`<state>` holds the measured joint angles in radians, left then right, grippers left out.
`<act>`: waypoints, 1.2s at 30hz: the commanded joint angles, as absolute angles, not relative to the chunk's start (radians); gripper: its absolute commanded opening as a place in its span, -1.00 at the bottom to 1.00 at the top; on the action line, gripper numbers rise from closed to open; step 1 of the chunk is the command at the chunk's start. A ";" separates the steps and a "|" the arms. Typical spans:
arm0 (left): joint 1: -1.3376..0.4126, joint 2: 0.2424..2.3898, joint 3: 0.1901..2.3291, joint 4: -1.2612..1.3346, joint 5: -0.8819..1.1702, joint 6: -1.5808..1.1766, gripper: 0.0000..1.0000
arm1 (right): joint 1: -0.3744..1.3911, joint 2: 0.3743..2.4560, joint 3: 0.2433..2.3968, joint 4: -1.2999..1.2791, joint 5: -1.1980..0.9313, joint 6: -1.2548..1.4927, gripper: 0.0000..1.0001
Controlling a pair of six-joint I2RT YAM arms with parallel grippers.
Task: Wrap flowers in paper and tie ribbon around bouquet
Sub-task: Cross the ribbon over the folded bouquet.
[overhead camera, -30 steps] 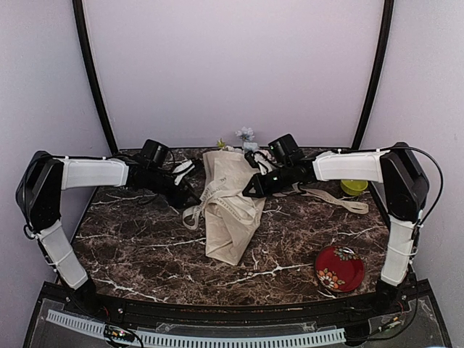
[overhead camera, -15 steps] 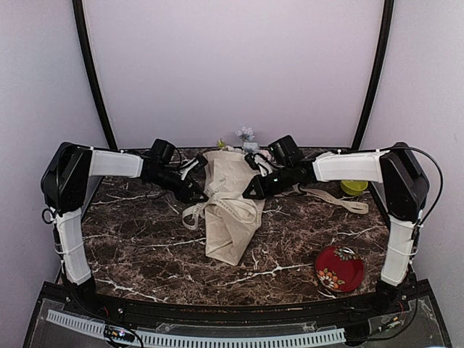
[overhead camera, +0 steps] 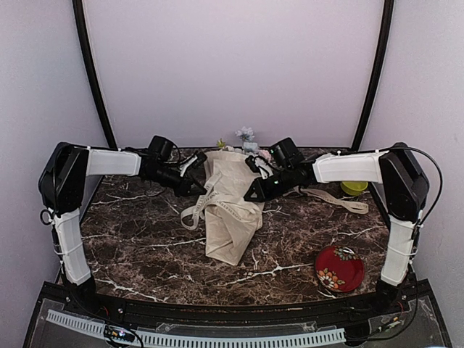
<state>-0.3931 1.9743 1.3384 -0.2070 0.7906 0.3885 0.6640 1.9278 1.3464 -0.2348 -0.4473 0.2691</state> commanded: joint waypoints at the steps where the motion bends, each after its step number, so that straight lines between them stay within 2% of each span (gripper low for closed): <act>1: -0.368 1.844 1.327 -0.186 0.759 0.379 -1.00 | 0.664 1.897 1.333 -0.226 -0.440 0.258 -0.84; 9: -0.354 1.650 1.386 -0.127 0.517 0.361 -1.00 | 0.663 1.874 1.330 -0.243 -0.428 0.241 -0.76; 18: -0.354 1.493 1.445 0.110 0.352 0.283 -1.00 | 0.661 1.850 1.365 -0.263 -0.443 0.207 -0.22; 20: -0.356 1.506 1.489 0.132 0.408 0.250 -1.00 | 0.660 1.830 1.382 -0.265 -0.453 0.188 -0.11; 27: -0.481 1.688 1.769 0.093 0.517 0.224 -1.00 | 0.653 1.725 1.502 -0.203 -0.501 0.158 0.08; 30: -0.526 1.757 1.884 0.140 0.543 0.182 -1.00 | 0.652 1.710 1.564 -0.149 -0.521 0.169 0.15; 33: -0.554 1.852 2.025 0.082 0.567 0.169 -1.00 | 0.654 1.720 1.618 -0.107 -0.545 0.200 0.23; 36: -0.556 1.903 2.051 0.090 0.609 0.125 -1.00 | 0.655 1.742 1.666 -0.098 -0.541 0.217 0.27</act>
<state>-0.5625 1.8706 1.9968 0.0895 0.5415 0.1917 0.6571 1.7256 1.6169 -0.1551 -0.5179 0.1905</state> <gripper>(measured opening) 0.005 0.624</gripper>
